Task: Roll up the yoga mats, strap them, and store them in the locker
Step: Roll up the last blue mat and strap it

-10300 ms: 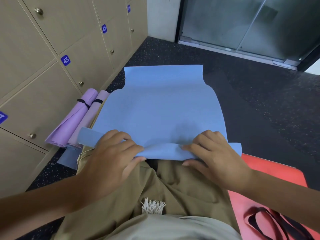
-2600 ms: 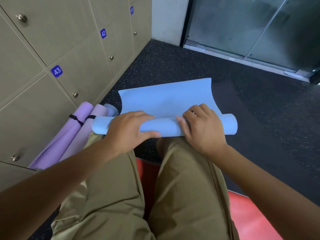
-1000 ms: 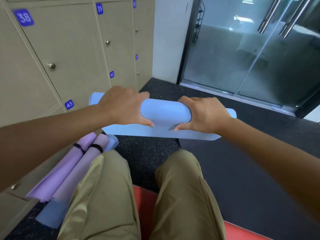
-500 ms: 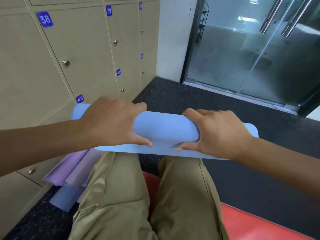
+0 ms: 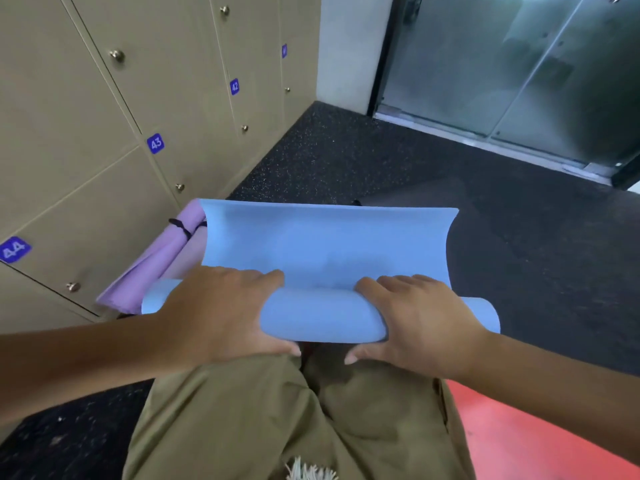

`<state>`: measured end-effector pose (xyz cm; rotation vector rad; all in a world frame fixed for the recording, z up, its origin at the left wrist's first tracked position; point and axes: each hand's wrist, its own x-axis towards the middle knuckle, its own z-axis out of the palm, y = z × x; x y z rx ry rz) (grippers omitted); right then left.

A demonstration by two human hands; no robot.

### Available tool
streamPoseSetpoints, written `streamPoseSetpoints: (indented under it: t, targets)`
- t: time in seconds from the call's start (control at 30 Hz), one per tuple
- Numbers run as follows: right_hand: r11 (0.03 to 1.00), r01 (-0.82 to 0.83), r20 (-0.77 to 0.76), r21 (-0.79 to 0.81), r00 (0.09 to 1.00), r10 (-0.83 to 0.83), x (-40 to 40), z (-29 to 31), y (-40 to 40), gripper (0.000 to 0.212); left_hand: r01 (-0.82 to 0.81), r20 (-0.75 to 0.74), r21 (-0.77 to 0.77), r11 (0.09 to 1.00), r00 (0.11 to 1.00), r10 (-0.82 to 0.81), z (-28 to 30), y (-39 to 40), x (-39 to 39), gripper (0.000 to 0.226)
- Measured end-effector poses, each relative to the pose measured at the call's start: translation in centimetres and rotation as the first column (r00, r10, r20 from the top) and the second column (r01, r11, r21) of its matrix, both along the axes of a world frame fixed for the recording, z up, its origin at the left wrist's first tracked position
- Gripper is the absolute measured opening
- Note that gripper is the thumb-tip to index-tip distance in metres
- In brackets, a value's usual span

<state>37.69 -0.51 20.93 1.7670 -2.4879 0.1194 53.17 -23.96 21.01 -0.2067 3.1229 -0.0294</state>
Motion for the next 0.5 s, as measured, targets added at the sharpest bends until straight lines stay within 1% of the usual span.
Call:
streamPoseSetpoints:
  t: [0.1,0.17,0.33,0.4,0.5]
  targets:
    - [1.000,-0.019,0.012,-0.005,1.000,0.019,0.3,-1.0,0.4,0.074,-0.022,0.042,-0.004,1.000,0.999,0.022,-0.6,0.5,0.5,0.090]
    - [1.000,-0.022,0.032,-0.006,0.999,0.023,0.3,-1.5,0.6,0.076,-0.040,0.100,0.010,0.999,0.994,0.039,-0.6,0.8,0.5,0.090]
    - [1.000,-0.012,0.013,-0.022,1.000,0.013,0.1,-2.4,0.7,0.080,-0.082,0.199,0.107,0.991,0.978,0.059,-0.5,1.1,0.3,0.081]
    - [1.000,-0.016,0.021,-0.022,1.000,0.016,-0.1,-2.4,0.5,0.082,-0.068,0.188,0.138,0.988,0.981,0.041,-0.7,0.9,0.1,0.078]
    - [1.000,-0.013,0.074,-0.001,0.997,0.013,-0.2,-2.2,0.4,0.083,0.004,0.107,0.161,0.987,0.994,-0.022,-1.3,0.4,0.0,0.078]
